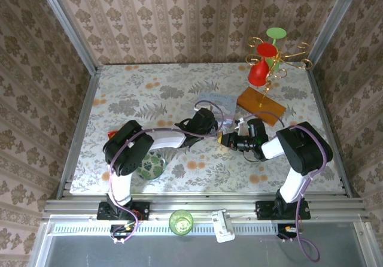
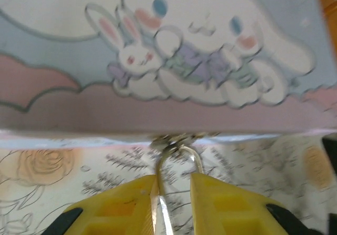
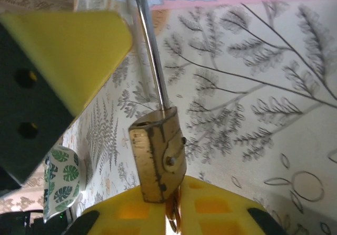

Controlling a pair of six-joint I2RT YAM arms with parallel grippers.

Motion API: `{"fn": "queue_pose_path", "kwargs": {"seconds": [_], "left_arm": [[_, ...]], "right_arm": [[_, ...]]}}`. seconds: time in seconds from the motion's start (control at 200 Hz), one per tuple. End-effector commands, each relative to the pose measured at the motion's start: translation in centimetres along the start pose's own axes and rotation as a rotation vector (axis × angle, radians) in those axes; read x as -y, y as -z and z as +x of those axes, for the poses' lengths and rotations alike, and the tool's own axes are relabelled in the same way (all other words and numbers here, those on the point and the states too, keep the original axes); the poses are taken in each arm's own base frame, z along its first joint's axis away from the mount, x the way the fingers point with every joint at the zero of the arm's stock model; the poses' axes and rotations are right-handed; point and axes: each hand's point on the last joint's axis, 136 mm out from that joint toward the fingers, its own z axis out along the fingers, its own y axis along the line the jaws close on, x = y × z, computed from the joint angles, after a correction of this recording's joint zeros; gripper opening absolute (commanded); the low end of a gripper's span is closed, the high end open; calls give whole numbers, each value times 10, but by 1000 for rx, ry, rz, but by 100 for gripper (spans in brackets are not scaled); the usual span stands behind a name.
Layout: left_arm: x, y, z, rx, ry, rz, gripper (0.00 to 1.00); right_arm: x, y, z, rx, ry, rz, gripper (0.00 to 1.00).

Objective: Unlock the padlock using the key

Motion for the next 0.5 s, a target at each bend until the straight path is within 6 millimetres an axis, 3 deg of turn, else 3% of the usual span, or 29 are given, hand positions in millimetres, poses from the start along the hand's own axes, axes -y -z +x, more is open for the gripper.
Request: {"fn": "queue_pose_path", "kwargs": {"seconds": [0.0,0.11,0.205,0.34,0.495], "left_arm": [[-14,-7,21,-99,-89,-76,22],[-20,-5,20,-62,-45,-71,21],[-14,9,9,-12,-64,-73,22],[-1,28,-4,8,-165,-111,27],[17,33,16,-28,-265,-133,38]], "right_arm": [[14,-7,12,-38,-26,59,22],[21,2,9,-2,-52,91,31],[27,13,7,16,-50,164,46],[15,32,-8,84,2,215,49],[0,72,-37,241,75,332,50]]}}
